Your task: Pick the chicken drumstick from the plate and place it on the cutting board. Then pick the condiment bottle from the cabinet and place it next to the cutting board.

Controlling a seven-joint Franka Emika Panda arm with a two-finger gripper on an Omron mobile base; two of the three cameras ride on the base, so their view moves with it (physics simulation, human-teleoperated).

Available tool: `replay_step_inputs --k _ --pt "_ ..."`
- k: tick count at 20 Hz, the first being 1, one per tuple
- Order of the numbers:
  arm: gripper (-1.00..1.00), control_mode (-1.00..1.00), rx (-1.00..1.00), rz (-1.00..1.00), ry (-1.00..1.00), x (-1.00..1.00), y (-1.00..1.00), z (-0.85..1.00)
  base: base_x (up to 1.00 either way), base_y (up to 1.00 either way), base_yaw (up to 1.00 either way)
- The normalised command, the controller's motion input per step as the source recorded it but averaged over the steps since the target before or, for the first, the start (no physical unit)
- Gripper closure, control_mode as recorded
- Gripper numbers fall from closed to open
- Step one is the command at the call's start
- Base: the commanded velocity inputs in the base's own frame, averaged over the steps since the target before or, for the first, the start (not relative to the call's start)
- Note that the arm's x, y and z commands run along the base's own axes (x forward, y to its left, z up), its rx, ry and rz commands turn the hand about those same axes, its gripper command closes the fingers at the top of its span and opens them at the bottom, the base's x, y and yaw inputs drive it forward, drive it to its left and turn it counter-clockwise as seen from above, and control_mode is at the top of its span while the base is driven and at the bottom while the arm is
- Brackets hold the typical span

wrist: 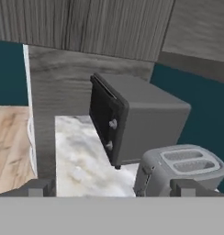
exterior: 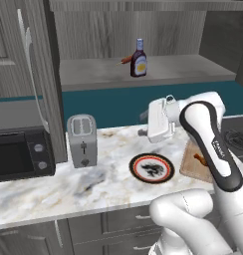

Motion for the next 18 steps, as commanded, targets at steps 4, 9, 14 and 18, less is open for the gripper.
replay_step_inputs --k 4,9,14,18 --pt "-1.0 -1.0 0.0 0.0 -0.06 -0.24 0.02 0.43 0.0 0.0 0.0" --pt "-1.0 -1.0 0.01 0.0 -0.01 -0.14 0.02 0.4 0.0 0.0 0.0" --pt "-1.0 -1.0 0.04 0.0 0.0 -0.01 0.0 0.31 0.0 0.0 0.0" --pt "-1.0 -1.0 0.07 0.0 0.0 0.0 0.0 0.24 0.0 0.0 0.0"
